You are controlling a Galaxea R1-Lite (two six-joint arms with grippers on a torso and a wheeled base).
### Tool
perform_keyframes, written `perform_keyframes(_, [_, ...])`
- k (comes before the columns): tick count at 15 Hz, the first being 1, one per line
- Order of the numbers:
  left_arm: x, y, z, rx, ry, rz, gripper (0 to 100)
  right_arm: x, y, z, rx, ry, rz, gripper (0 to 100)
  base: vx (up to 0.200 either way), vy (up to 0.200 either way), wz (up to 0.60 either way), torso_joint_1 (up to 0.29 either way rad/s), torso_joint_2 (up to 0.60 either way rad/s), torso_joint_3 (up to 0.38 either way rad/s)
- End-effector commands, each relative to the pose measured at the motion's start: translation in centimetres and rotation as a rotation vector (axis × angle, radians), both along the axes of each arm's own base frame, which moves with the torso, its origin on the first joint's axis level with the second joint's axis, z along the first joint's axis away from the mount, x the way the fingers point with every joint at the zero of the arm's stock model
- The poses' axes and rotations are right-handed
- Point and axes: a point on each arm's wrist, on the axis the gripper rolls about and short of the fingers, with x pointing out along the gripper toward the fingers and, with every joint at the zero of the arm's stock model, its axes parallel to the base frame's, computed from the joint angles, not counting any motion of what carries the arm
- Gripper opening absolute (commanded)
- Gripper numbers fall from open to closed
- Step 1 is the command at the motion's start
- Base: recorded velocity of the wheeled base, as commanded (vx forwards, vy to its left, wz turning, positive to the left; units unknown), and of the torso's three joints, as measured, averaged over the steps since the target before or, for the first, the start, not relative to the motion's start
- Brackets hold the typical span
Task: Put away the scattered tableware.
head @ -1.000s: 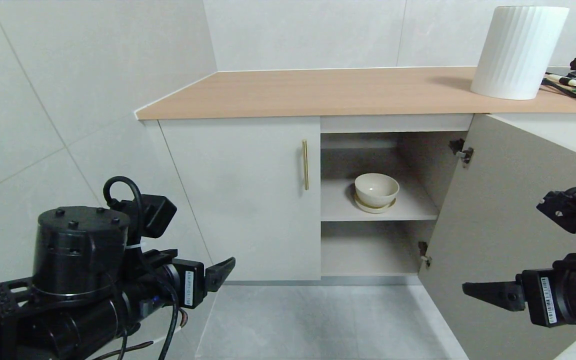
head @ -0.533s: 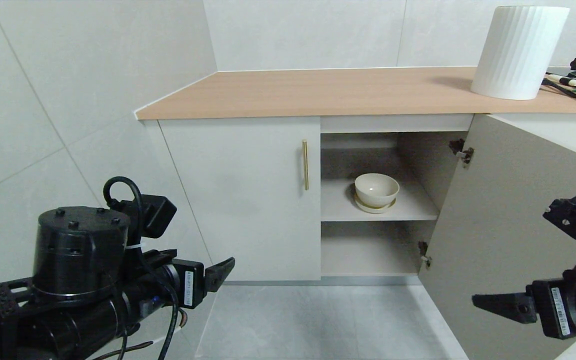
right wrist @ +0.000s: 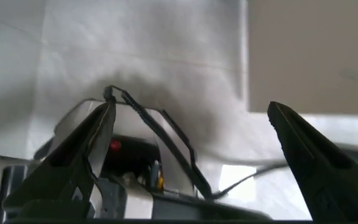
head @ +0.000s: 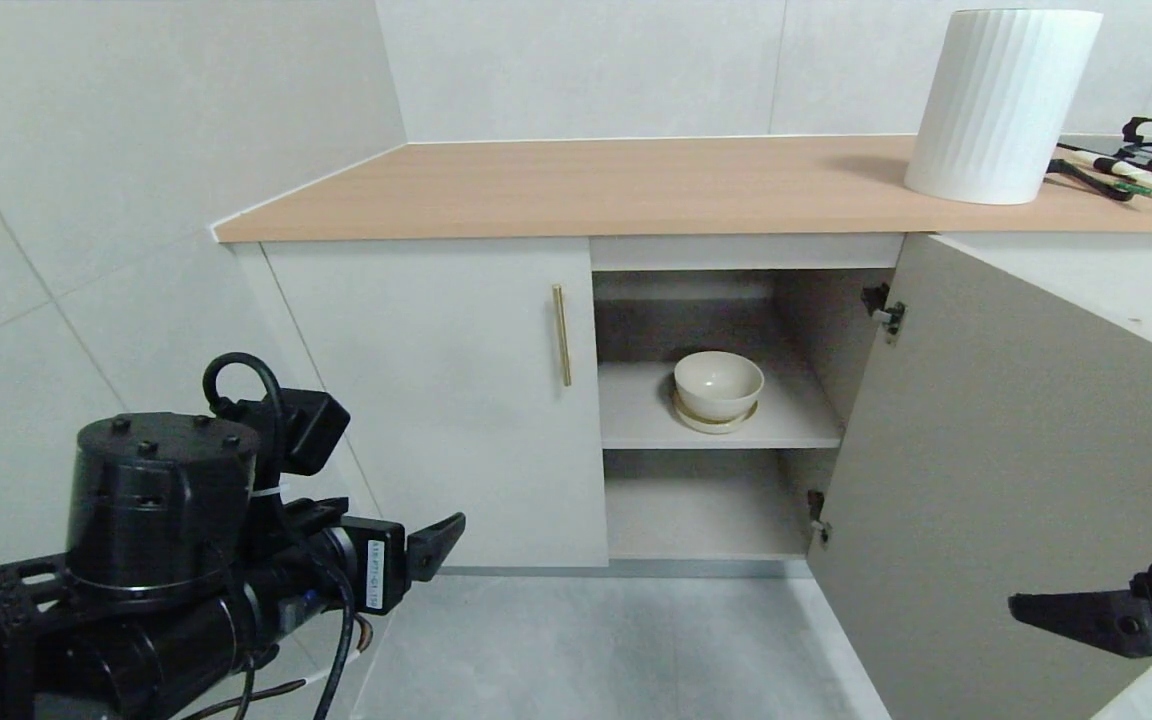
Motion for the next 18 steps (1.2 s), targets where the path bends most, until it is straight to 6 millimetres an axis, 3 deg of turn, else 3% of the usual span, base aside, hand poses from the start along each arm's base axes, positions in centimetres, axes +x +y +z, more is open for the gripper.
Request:
perform_keyframes(1, [0.0, 0.0, 0.0, 0.0, 0.001, 0.001, 100, -0.5, -0.3, 0.7, 0.002, -0.001, 0.002, 100, 0.0, -0.2, 0.0, -0.002, 0.01, 0.002])
perform_keyframes(4, [0.1, 0.0, -0.1, 0.001, 0.004, -0.001, 100, -2.4, -1.4, 1.8, 0.018, -0.013, 0.01, 100, -0.133, -0.2, 0.0, 0.004, 0.0, 0.005])
perform_keyframes(7, [0.2, -0.1, -0.4, 0.008, 0.013, 0.001, 100, -5.0, -2.6, 4.0, 0.153, -0.087, 0.147, 100, 0.0, 0.0, 0.0, 0.0, 0.0, 0.0])
perform_keyframes(11, [0.2, -0.1, -0.4, 0.005, 0.014, 0.002, 100, -6.4, -3.7, 5.5, 0.135, -0.149, 0.089, 100, 0.0, 0.0, 0.0, 0.0, 0.0, 0.0])
perform_keyframes(15, [0.2, -0.1, -0.4, 0.005, 0.014, 0.002, 100, -4.3, -4.5, 5.3, -0.003, -0.165, -0.167, 100, 0.0, 0.0, 0.0, 0.0, 0.0, 0.0])
perform_keyframes(17, [0.2, -0.1, -0.4, 0.005, 0.014, 0.002, 100, -0.8, -5.0, 4.7, -0.008, -0.196, -0.327, 100, 0.0, 0.0, 0.0, 0.0, 0.0, 0.0])
perform_keyframes(18, [0.2, -0.1, -0.4, 0.005, 0.014, 0.002, 100, -0.1, -5.3, 4.5, -0.008, -0.206, -0.359, 100, 0.0, 0.0, 0.0, 0.0, 0.0, 0.0])
